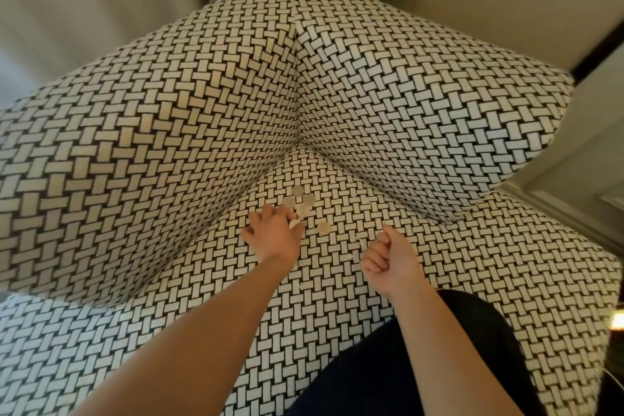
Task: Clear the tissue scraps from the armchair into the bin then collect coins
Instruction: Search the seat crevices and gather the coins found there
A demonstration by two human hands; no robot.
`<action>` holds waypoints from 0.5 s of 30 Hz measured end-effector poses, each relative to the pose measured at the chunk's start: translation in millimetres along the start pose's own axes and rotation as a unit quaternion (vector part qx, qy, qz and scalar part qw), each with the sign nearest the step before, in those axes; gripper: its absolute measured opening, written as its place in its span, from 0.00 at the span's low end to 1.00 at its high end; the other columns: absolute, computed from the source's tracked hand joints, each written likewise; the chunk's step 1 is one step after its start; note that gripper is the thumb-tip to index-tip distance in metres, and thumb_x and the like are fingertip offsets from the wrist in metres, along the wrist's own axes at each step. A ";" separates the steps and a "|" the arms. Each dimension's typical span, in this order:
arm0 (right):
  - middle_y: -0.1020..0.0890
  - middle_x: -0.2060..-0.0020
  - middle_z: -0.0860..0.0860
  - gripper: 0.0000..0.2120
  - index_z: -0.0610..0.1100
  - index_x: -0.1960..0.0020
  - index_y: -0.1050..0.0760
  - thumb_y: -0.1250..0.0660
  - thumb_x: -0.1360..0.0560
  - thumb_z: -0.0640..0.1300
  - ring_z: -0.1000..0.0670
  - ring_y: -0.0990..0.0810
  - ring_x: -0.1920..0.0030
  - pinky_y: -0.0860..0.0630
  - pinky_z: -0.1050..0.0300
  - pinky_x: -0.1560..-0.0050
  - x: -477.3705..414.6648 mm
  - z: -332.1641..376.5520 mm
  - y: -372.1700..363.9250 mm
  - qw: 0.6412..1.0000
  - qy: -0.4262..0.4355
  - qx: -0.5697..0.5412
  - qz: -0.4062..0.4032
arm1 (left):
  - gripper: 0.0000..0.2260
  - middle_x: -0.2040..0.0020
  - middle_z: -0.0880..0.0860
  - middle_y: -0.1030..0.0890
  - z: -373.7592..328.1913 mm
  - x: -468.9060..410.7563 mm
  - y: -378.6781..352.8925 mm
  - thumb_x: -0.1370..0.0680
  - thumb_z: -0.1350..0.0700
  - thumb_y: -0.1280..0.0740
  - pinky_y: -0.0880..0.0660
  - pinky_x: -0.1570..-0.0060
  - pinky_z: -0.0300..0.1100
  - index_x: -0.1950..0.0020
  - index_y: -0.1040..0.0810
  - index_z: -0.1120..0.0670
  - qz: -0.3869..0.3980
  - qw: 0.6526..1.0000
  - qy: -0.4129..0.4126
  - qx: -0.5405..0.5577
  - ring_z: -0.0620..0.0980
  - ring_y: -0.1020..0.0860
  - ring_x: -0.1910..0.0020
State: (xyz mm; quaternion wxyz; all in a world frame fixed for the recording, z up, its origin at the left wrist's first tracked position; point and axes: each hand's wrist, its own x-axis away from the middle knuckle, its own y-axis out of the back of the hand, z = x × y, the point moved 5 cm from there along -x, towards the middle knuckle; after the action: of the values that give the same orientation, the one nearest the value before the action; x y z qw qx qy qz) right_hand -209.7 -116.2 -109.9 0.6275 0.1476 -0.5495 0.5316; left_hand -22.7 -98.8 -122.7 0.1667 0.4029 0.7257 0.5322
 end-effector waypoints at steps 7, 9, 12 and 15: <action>0.18 0.57 0.44 0.13 0.36 0.48 0.24 0.43 0.19 0.44 0.51 0.19 0.60 0.20 0.62 0.62 5.3 -7.3 -7.8 0.999 -0.021 -0.009 0.027 | 0.08 0.62 0.46 0.19 10.1 10.9 4.9 0.25 0.47 0.32 0.32 0.43 0.47 0.56 0.17 0.49 0.024 0.992 -0.006 0.122 0.46 0.26 0.50; 0.18 0.49 0.41 0.16 0.35 0.46 0.24 0.45 0.18 0.45 0.46 0.19 0.49 0.22 0.55 0.44 5.6 -8.8 -12.5 0.998 -0.018 0.007 0.059 | 0.09 0.64 0.46 0.19 5.5 17.8 9.6 0.24 0.50 0.33 0.26 0.54 0.37 0.54 0.16 0.53 0.062 0.975 -0.030 0.213 0.43 0.24 0.62; 0.19 0.45 0.39 0.20 0.34 0.41 0.25 0.46 0.18 0.48 0.43 0.21 0.43 0.28 0.50 0.35 5.9 -12.6 -17.5 0.995 -0.025 0.016 0.097 | 0.07 0.59 0.46 0.18 -15.9 37.1 21.0 0.23 0.56 0.33 0.27 0.59 0.26 0.50 0.16 0.55 0.101 0.941 -0.072 0.314 0.37 0.22 0.63; 0.19 0.45 0.37 0.23 0.34 0.40 0.24 0.47 0.18 0.51 0.42 0.21 0.42 0.27 0.47 0.38 9.0 -15.3 -18.3 0.992 -0.044 0.019 0.121 | 0.05 0.61 0.45 0.16 -41.6 57.9 21.7 0.26 0.58 0.31 0.30 0.50 0.25 0.58 0.15 0.52 0.149 0.905 -0.123 0.378 0.35 0.21 0.61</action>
State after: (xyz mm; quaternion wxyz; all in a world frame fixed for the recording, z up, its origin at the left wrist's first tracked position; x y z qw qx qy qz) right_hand -187.9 -107.1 -100.4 0.5309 0.1155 -0.5804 0.6066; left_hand -77.7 -78.8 -76.5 0.0082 0.6014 0.7777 0.1829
